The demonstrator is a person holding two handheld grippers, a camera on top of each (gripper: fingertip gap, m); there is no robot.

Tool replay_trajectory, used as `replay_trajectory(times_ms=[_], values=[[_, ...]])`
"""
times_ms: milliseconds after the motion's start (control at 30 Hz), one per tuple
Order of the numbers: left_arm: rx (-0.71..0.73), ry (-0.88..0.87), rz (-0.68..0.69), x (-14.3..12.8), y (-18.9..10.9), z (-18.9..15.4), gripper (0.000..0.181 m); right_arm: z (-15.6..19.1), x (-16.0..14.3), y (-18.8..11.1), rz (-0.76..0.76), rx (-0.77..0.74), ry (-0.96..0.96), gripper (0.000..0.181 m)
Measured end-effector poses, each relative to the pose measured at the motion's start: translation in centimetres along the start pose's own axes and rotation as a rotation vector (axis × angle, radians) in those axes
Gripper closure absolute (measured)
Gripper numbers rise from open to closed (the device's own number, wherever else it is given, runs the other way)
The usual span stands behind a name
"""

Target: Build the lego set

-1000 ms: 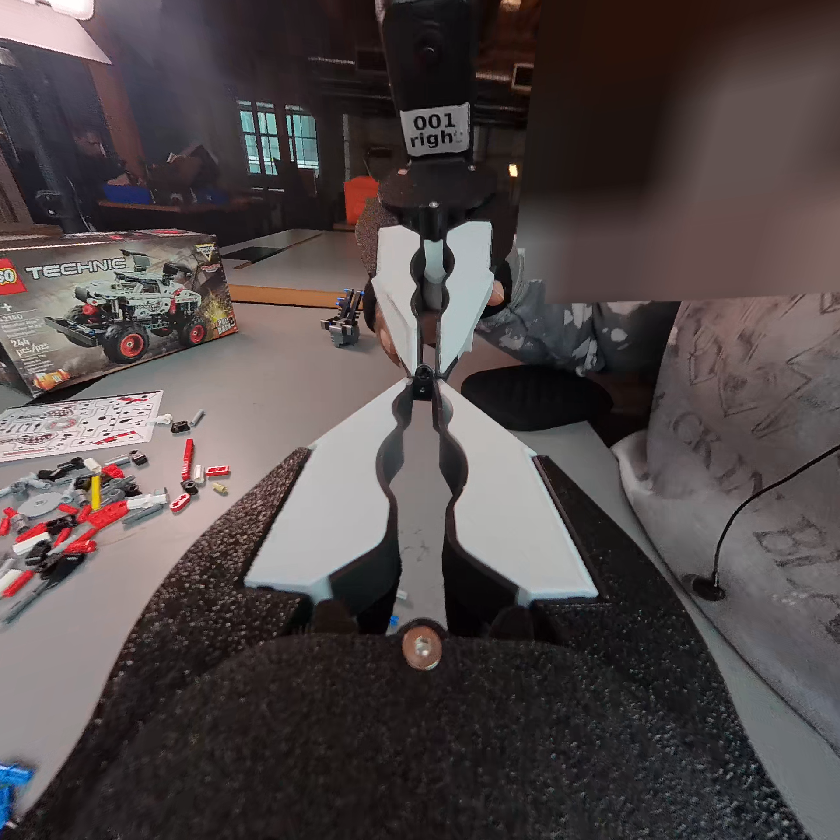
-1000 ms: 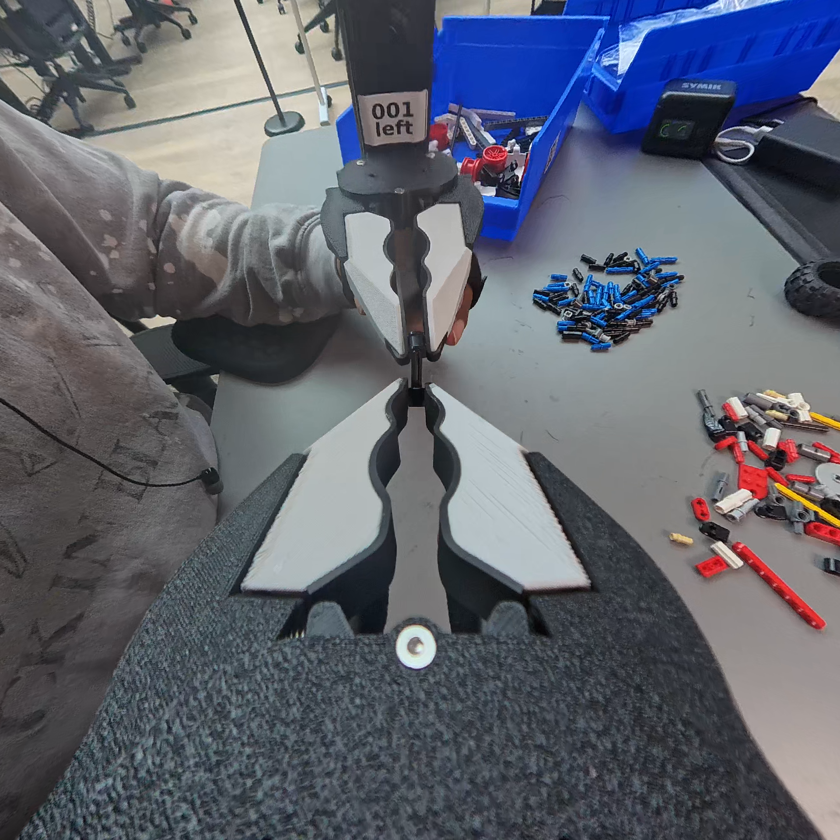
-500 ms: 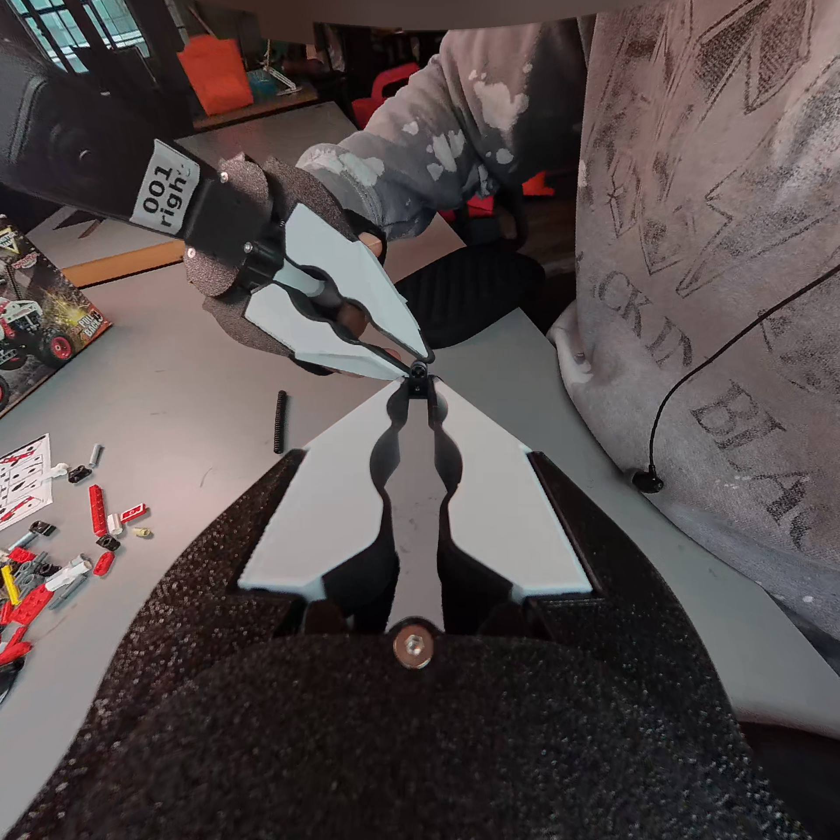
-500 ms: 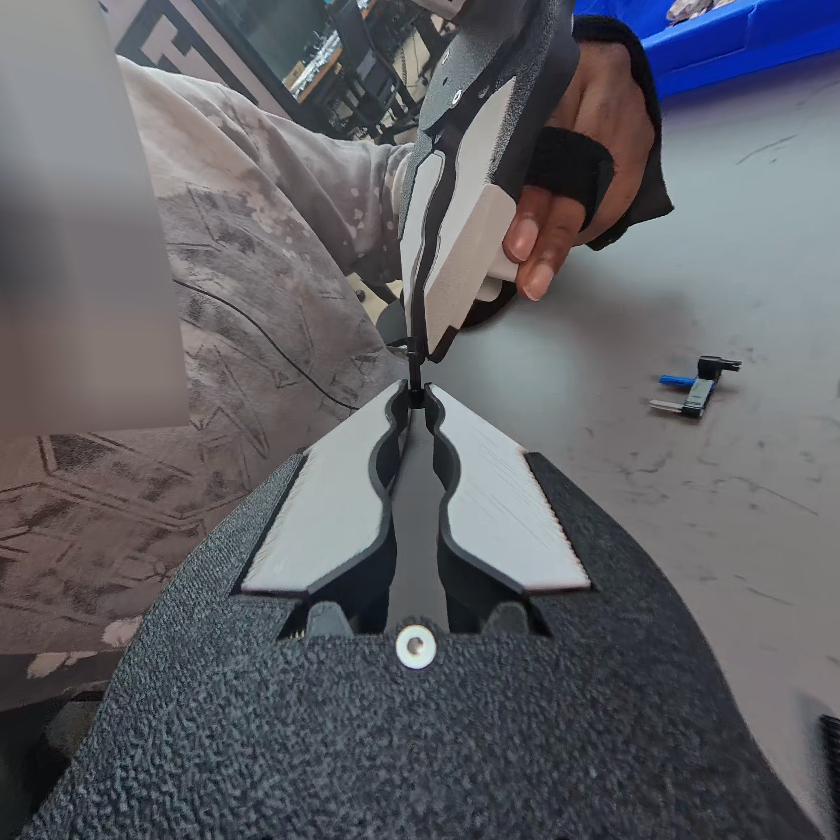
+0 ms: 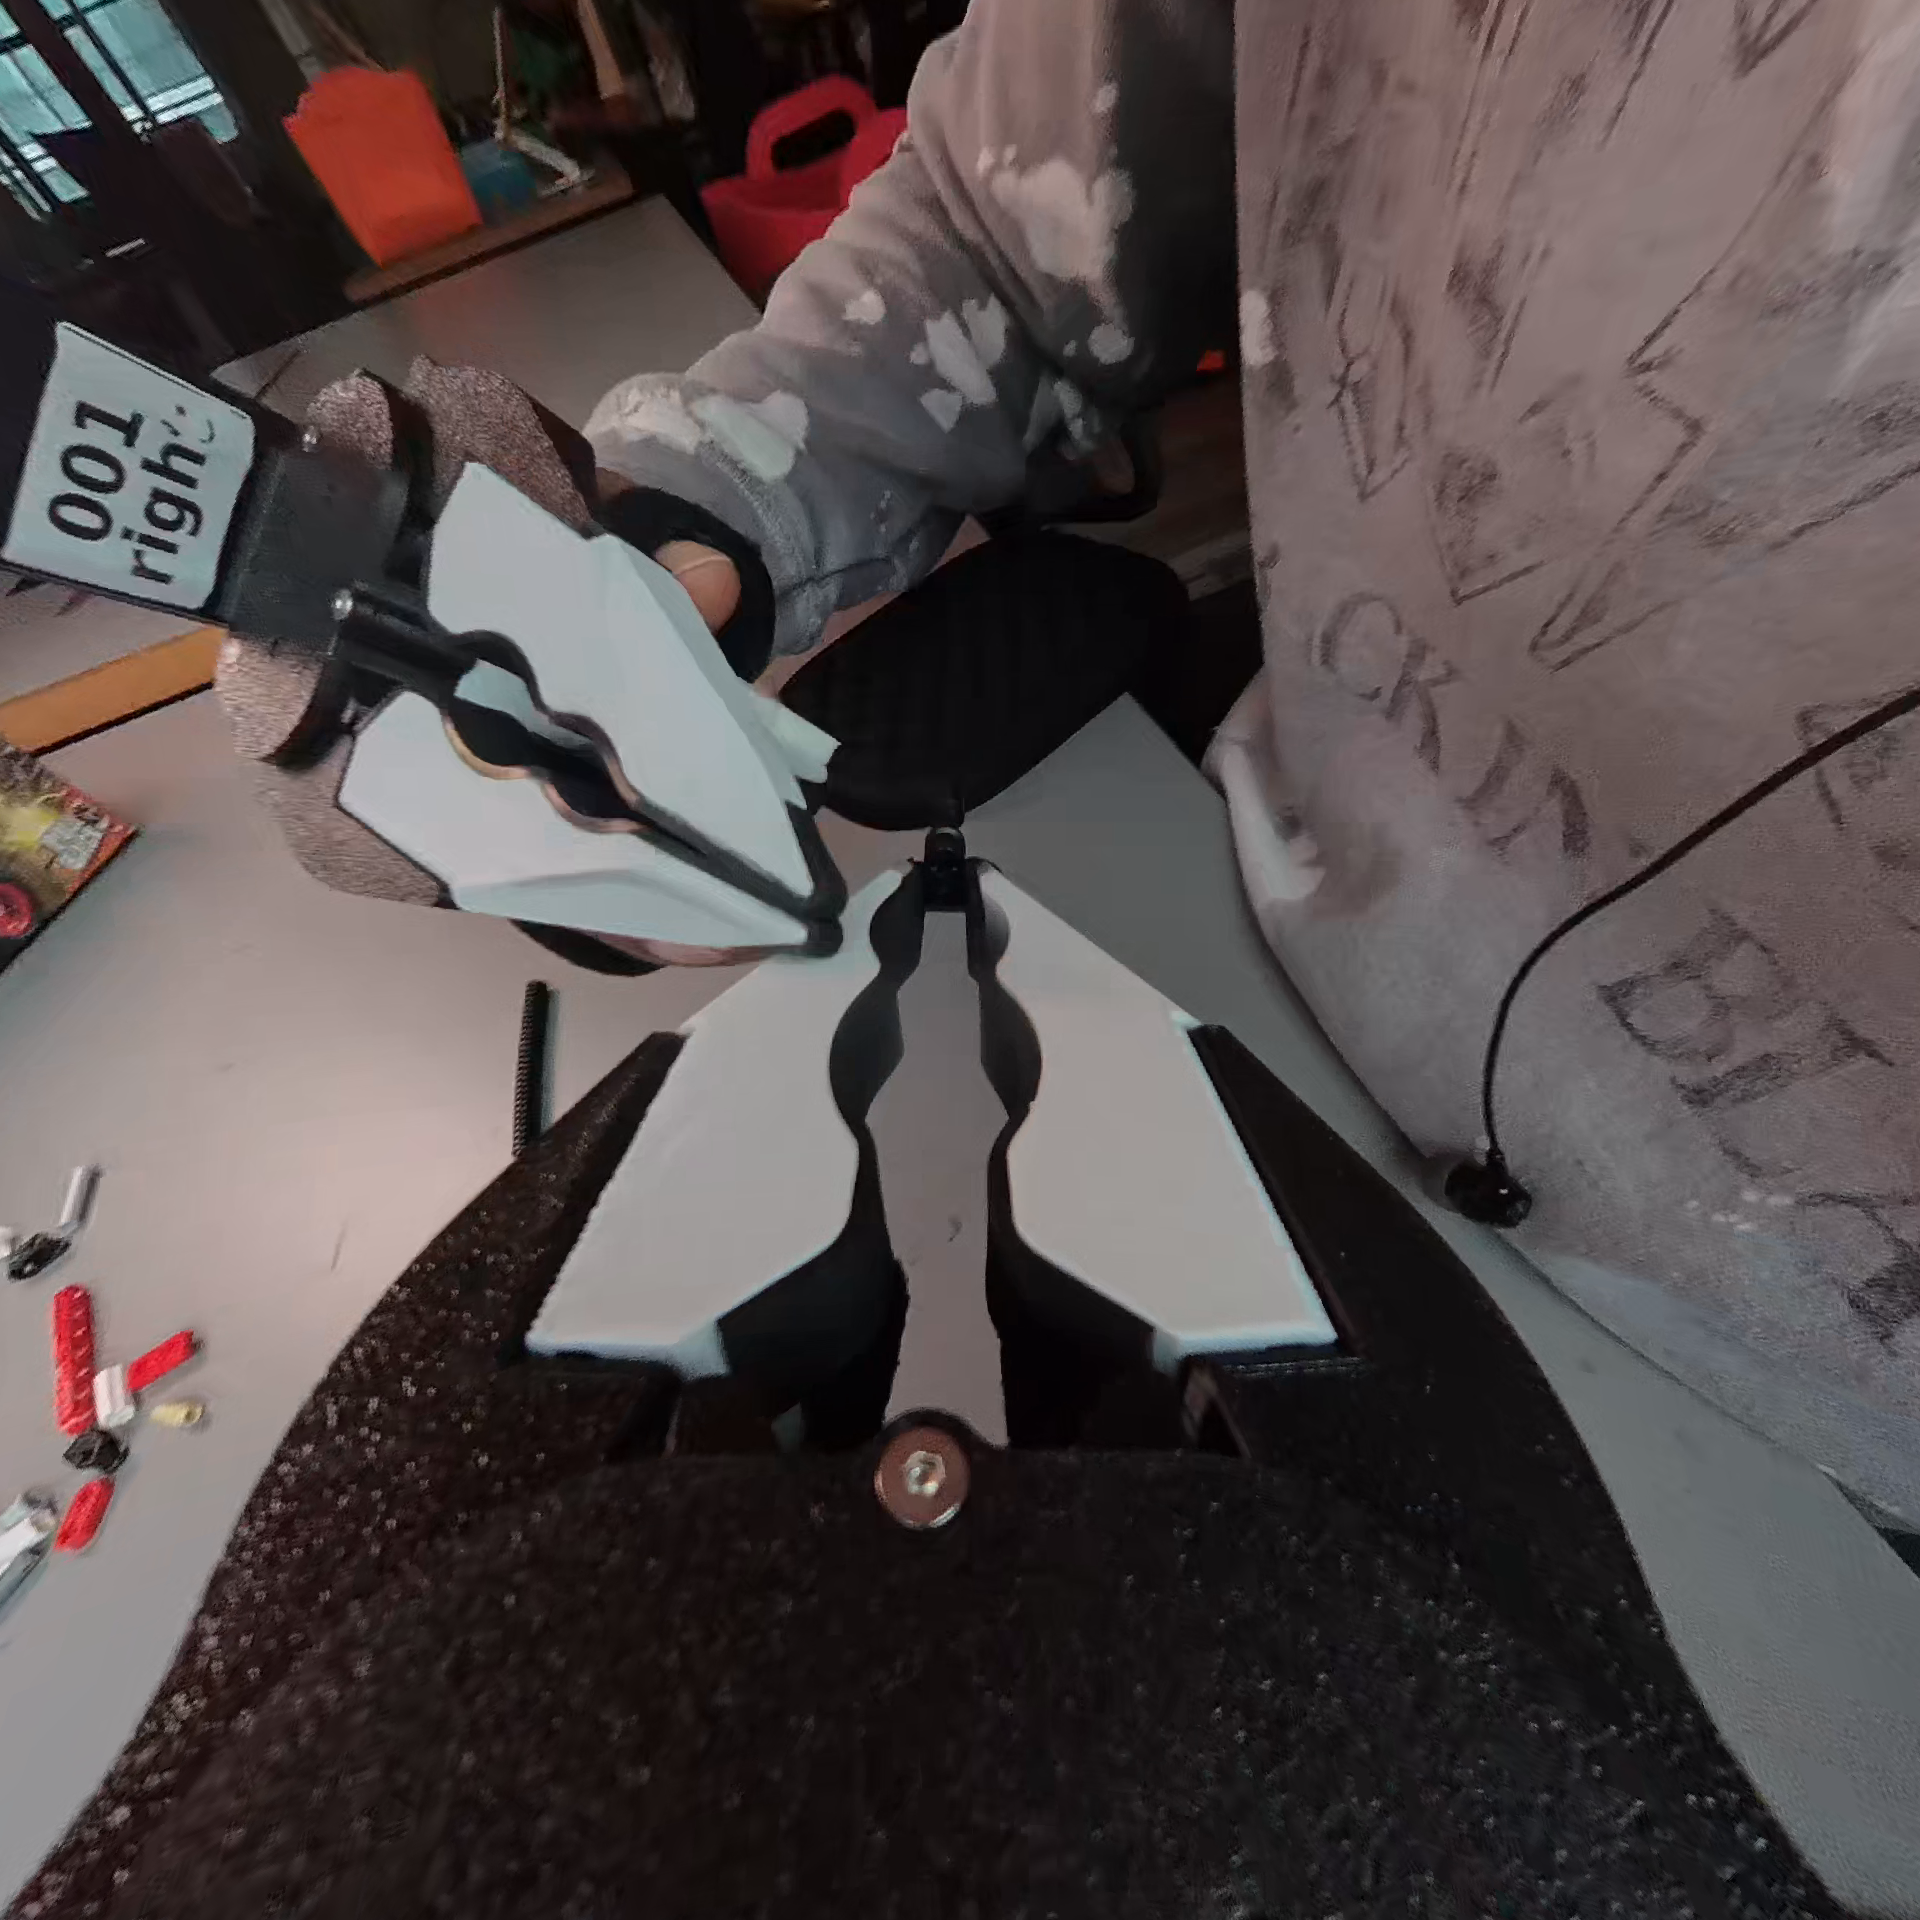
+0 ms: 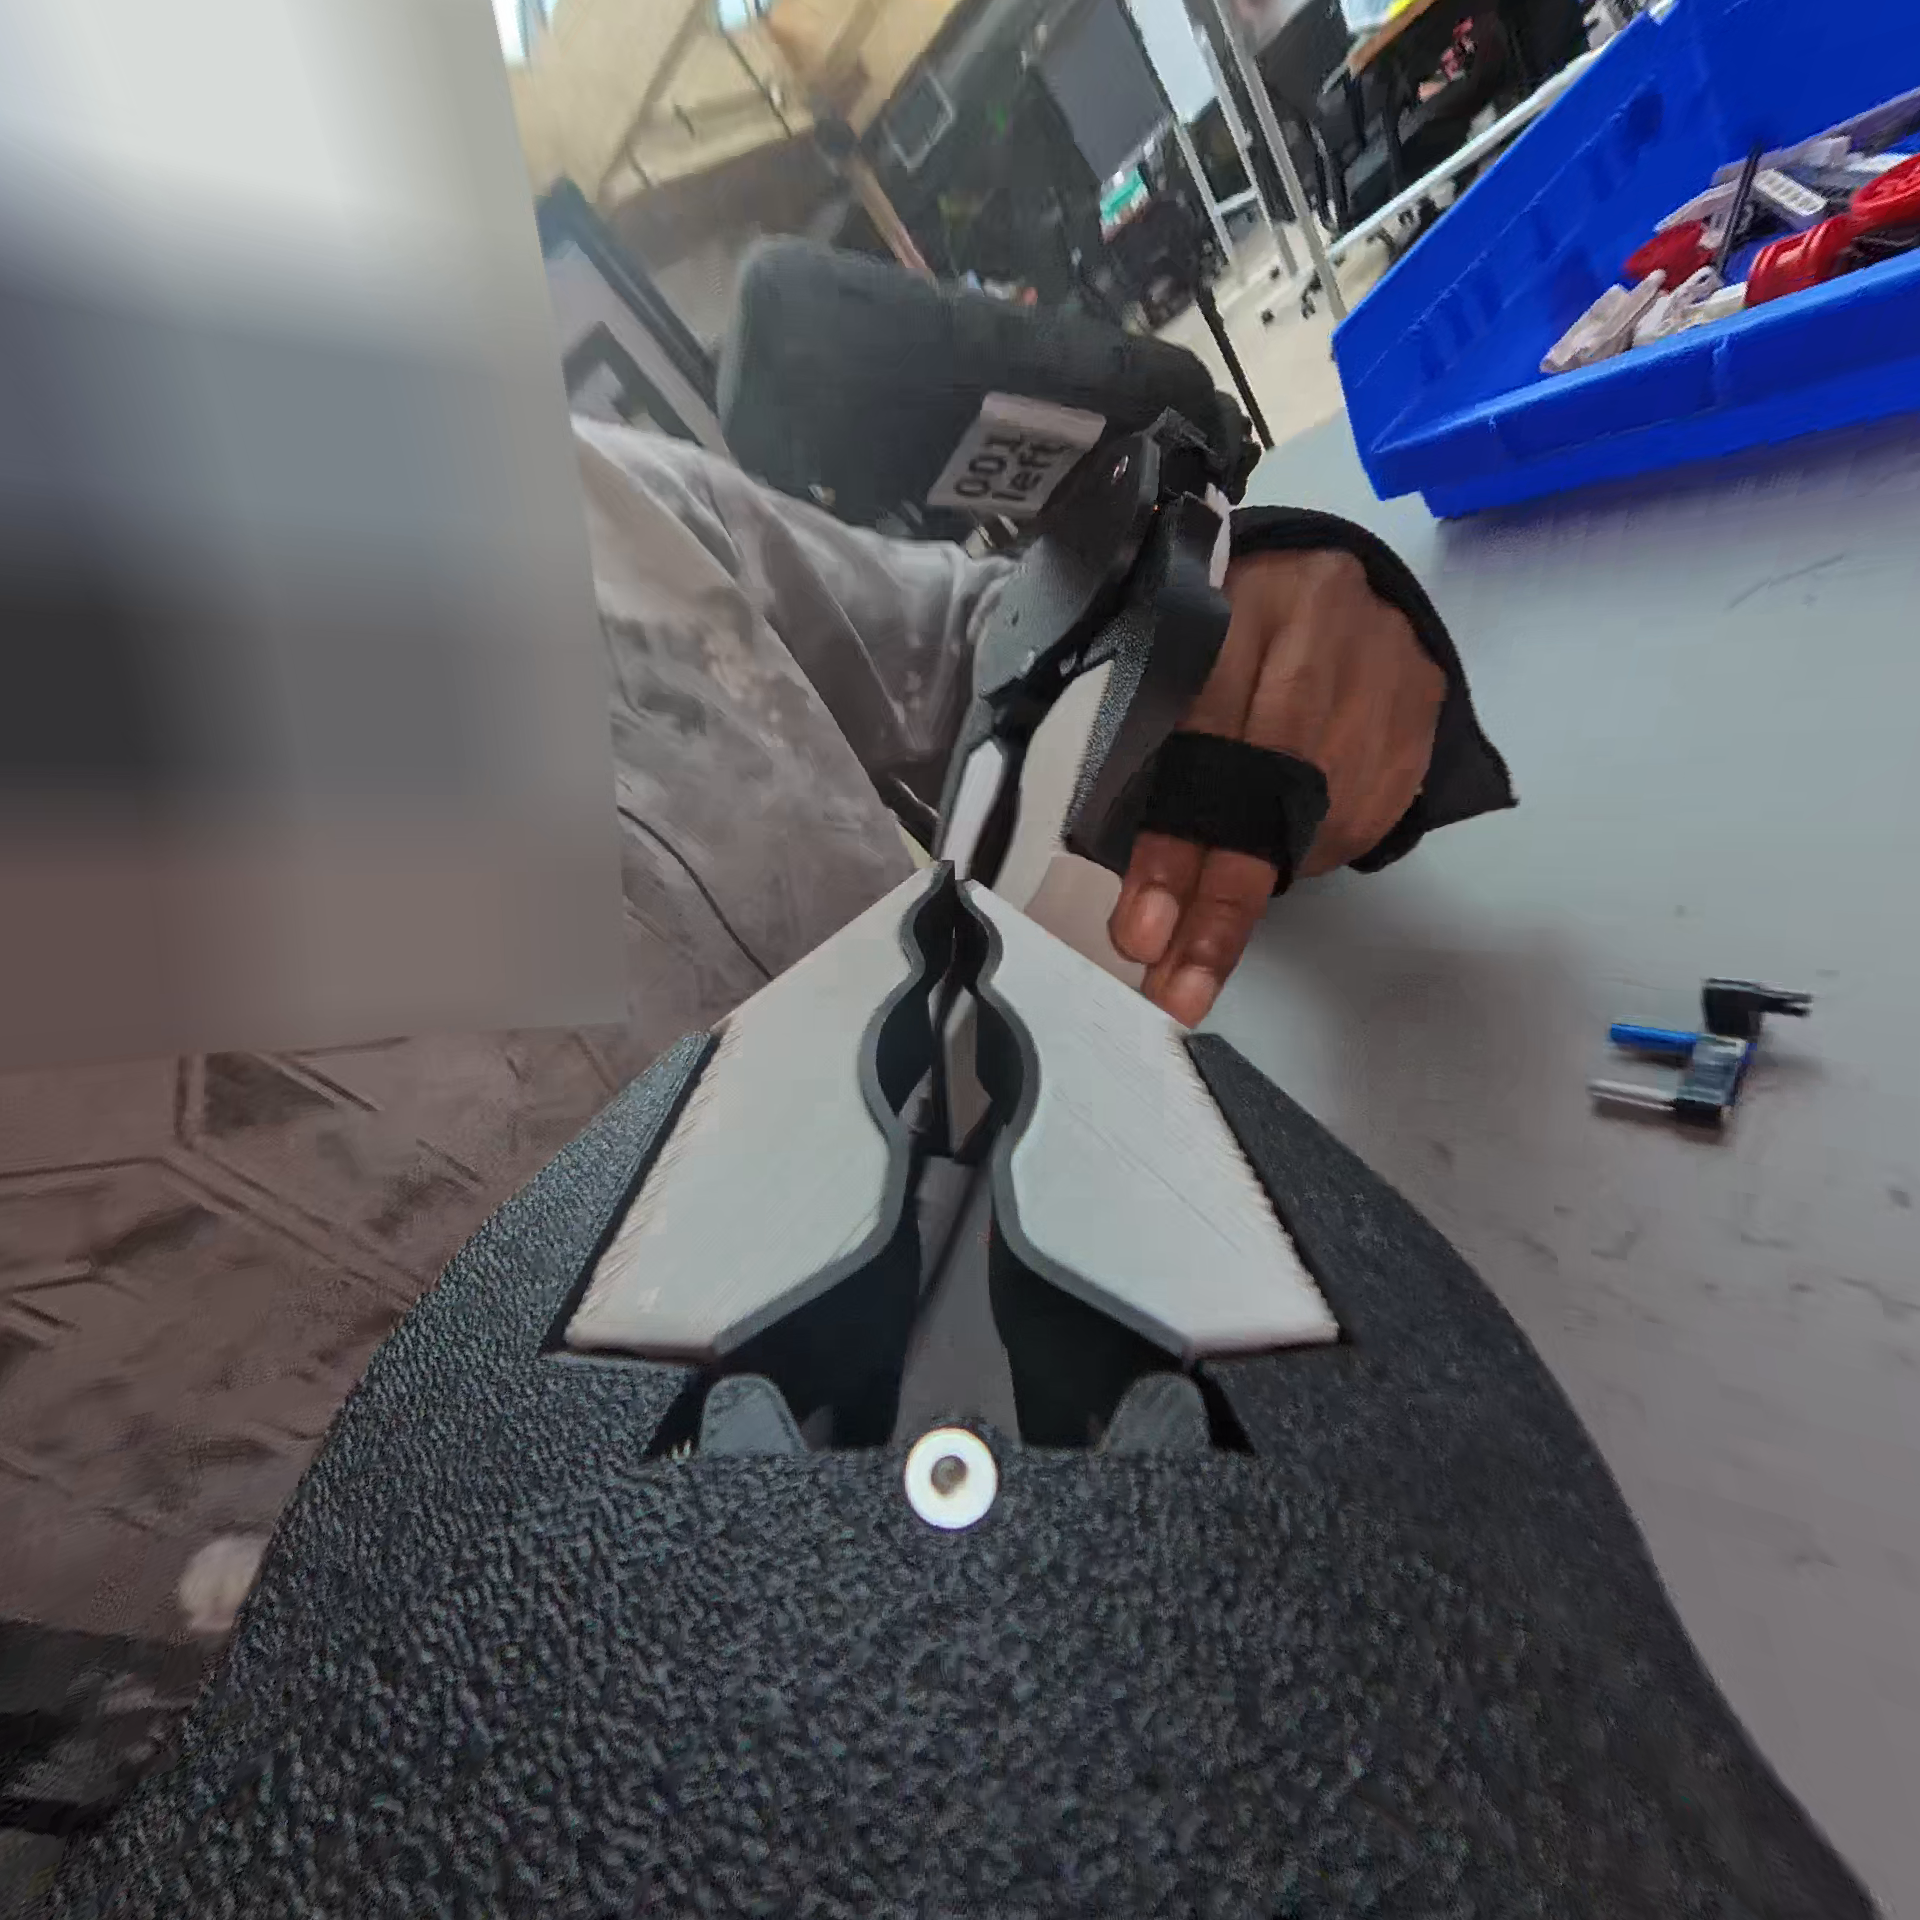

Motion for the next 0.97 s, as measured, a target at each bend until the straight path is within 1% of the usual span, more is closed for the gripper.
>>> replay_trajectory(times_ms=[33,67,100,167,200,233,300,367,400,467,500,533,600,700,767,800,933,967], values=[[-0.001,-0.018,-0.046,0.8,-0.2,0.2,0.173,0.5,0.0,0.4,0.026,-0.023,-0.074,0.181],[0.01,-0.046,-0.085,1.4,-0.8,0.7,0.173,1.0,0.8,0.1,-0.007,-0.008,-0.074,0.181],[0.024,-0.075,-0.114,1.6,-1.6,1.4,0.172,1.2,1.5,-0.7,-0.056,-0.026,-0.089,0.181],[0.055,-0.175,-0.178,1.4,-2.9,2.7,0.172,1.0,3.2,-3.0,-0.189,-0.15,-0.176,0.181],[0.05,-0.253,-0.222,1.1,-3.5,3.4,0.172,1.0,3.8,-4.2,-0.239,-0.211,-0.223,0.175],[0.044,-0.34,-0.273,0.9,-4.0,4.2,0.173,0.9,3.9,-5.0,-0.246,-0.272,-0.278,0.165],[0.076,-0.505,-0.407,1.1,-5.5,6.3,0.174,1.1,4.2,-6.0,-0.29,-0.387,-0.4,0.154],[0.178,-0.664,-0.509,0.4,-6.7,8.7,0.174,0.9,4.5,-6.5,-0.342,-0.531,-0.493,0.142],[0.256,-0.733,-0.546,-0.3,-7.3,9.7,0.174,0.4,4.7,-6.8,-0.381,-0.643,-0.521,0.139],[0.395,-0.843,-0.59,-1.6,-8.1,11.1,0.174,-0.8,5.0,-7.1,-0.452,-0.875,-0.539,0.134],[0.452,-0.869,-0.594,-2.0,-8.4,11.5,0.174,-1.2,4.9,-6.9,-0.482,-0.961,-0.528,0.134],[0.497,-0.866,-0.585,-2.1,-8.4,11.7,0.174,-2.0,4.8,-6.6,-0.49,-1.045,-0.494,0.134],[0.581,-0.791,-0.511,-1.8,-8.1,11.7,0.174,-3.0,4.7,-5.4,-0.521,-1.099,-0.411,0.132],[0.718,-0.594,-0.33,-1.3,-7.3,11.3,0.174,-4.4,5.1,-4.1,-0.573,-1.062,-0.255,0.125],[0.787,-0.487,-0.231,-1.1,-7.0,10.9,0.174,-4.7,5.5,-3.7,-0.587,-1.044,-0.209,0.121],[0.819,-0.442,-0.192,-1.0,-7.0,10.8,0.174,-4.8,5.7,-3.7,-0.585,-1.063,-0.206,0.123],[0.898,-0.264,-0.038,-1.0,-6.8,10.5,0.174,-5.6,5.9,-3.6,-0.547,-1.075,-0.152,0.146],[0.912,-0.241,-0.007,-1.1,-6.8,10.5,0.174,-5.7,5.9,-3.5,-0.534,-1.074,-0.155,0.147]])
Point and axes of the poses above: each gripper's, where its closed fingertips meet, y out along the fingers, x out of its top, z = x × y across the jaws, the point moved 3 cm from there along -y, back along the fingers, and after that the axes turned 7 degrees about z, right-handed, at the moved point
